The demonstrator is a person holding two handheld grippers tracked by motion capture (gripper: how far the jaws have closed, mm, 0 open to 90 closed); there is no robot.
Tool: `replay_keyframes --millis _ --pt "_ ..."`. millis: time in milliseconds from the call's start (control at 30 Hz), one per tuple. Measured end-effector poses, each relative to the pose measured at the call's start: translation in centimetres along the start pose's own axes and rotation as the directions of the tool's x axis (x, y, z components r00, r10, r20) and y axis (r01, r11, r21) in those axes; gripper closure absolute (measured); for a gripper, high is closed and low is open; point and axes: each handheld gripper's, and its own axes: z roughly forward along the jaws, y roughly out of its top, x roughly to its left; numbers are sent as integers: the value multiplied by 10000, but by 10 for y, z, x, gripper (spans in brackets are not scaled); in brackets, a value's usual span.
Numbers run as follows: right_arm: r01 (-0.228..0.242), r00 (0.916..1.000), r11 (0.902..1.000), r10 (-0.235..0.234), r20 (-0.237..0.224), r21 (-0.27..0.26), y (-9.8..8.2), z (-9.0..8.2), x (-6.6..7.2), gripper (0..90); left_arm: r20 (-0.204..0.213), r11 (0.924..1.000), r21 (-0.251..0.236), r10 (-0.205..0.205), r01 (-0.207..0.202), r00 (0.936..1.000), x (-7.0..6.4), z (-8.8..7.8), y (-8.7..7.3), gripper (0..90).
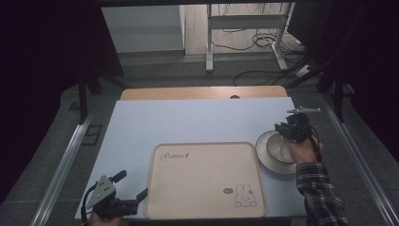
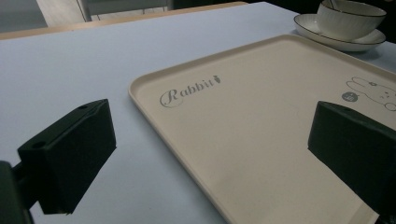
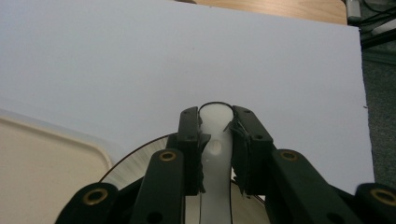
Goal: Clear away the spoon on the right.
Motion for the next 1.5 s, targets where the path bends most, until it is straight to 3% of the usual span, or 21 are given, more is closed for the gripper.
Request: replay_keyframes --millis 1500 --pt "176 9982 9967 -221 -563 -788 5 -41 13 748 17 10000 -8 10 -10 10000 0 0 0 6"
